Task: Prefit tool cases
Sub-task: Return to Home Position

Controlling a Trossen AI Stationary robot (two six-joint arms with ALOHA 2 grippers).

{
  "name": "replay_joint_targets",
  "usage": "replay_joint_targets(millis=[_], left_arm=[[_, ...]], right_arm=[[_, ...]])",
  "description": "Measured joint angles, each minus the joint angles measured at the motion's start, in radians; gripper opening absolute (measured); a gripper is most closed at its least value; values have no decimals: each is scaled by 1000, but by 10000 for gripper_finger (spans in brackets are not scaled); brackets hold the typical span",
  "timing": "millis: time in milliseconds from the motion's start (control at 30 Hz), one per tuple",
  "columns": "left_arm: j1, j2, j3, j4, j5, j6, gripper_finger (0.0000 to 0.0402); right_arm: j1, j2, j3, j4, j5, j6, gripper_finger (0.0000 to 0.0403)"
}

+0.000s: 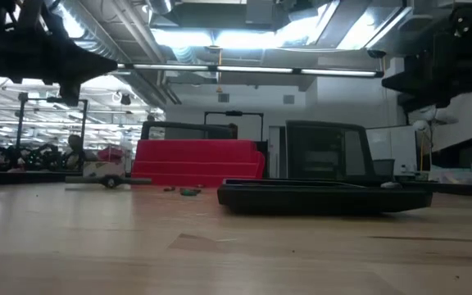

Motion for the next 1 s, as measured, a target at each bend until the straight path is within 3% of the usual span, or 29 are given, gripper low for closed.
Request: replay_joint_targets(millis=[867,1000], left_arm=[[-1,6,0,-26,2,-3,0],[-1,10,0,-31,33,112,0]], right_arm=[[-18,1,0,-1,-7,0,21],[-79,0,0,-1,-7,0,21]])
